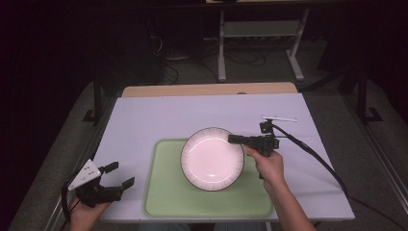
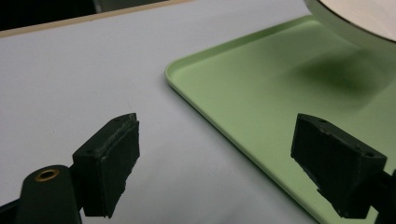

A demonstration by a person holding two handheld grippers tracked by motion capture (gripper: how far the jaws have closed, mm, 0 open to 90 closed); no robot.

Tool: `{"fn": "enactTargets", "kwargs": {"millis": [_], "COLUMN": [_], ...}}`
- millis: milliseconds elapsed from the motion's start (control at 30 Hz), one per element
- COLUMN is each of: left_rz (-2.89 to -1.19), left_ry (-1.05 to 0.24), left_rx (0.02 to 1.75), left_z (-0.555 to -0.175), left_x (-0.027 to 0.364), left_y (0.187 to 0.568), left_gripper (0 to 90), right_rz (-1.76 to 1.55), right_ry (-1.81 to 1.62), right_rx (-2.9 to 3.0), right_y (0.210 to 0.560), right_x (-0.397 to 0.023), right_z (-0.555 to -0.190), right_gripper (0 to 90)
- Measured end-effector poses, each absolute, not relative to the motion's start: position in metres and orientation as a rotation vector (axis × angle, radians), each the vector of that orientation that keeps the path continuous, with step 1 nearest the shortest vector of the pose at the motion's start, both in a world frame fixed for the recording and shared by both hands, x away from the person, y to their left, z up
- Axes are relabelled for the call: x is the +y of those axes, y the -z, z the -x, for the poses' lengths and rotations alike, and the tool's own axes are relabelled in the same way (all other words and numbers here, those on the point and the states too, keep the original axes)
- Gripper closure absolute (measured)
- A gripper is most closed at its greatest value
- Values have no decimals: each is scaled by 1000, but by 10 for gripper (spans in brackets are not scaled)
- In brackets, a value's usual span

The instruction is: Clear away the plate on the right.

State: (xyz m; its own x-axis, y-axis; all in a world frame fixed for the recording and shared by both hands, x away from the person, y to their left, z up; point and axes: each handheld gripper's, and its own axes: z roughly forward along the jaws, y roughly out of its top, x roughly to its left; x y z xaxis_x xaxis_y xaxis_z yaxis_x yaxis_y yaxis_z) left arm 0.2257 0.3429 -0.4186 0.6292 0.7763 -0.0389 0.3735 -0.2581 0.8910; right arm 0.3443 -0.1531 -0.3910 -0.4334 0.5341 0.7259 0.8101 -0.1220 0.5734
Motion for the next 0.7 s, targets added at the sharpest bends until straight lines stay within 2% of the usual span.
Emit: {"fn": "enactTargets", "kwargs": {"millis": [700], "left_rz": [-1862], "left_ry": [-515], "left_rx": [921], "left_z": [-226], "left_x": [346], "left_y": [418], "left_gripper": [153], "right_rz": [1562], "right_ry": [1475], "right_rx": [-1961], "right_y": [420], "right_x": [-139], "right_z": [-344], "right_gripper": [775]}}
